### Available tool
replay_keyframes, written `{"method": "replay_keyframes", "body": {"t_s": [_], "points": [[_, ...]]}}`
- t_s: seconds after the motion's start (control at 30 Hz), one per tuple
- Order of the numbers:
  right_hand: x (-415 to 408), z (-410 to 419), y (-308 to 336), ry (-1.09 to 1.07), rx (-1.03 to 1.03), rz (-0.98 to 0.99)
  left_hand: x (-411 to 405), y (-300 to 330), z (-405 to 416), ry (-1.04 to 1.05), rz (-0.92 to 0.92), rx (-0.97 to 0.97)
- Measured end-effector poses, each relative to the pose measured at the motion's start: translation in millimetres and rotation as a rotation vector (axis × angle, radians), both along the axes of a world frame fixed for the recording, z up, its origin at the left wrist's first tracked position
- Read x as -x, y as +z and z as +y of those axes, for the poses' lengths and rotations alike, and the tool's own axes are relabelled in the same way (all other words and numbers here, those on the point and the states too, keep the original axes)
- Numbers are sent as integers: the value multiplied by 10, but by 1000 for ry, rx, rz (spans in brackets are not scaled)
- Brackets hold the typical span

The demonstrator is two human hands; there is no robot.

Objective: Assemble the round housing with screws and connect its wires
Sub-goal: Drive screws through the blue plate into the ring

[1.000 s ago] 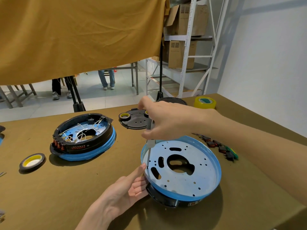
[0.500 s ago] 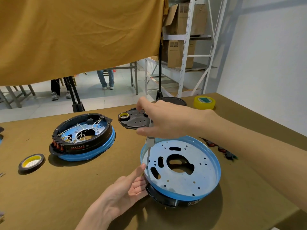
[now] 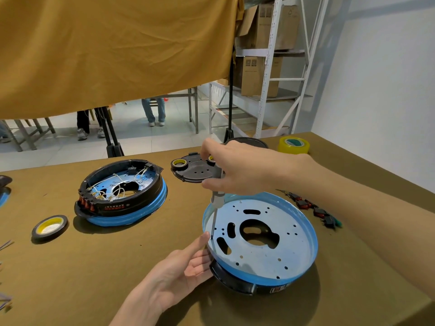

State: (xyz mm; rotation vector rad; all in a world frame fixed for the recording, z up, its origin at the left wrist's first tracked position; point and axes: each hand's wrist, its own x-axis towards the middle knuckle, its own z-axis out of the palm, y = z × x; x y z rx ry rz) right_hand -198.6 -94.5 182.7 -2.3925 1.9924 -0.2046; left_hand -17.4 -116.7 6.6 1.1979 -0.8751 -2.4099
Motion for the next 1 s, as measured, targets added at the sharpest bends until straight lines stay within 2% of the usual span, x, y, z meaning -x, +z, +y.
{"method": "replay_keyframes", "body": {"t_s": [0.1,0.23,0.37,0.57,0.7,1.0], "points": [[39,1,29,15,-93,-70,-1,4,3,-3,1,-5],[37,-18,-7,14,-25,-55,0,24,1,2,-11,-18],[54,-9,17,37,-93,-93,6,35,6,1,-29,0],[36,-26,-17,49,-81,-104,14,40,11,27,-46,6],[31,-29,-12,34,-19,2,10,36,12,29,-45,3],[-24,-15,19,24,-107,3,10,16,-10,23,-57,6]]}}
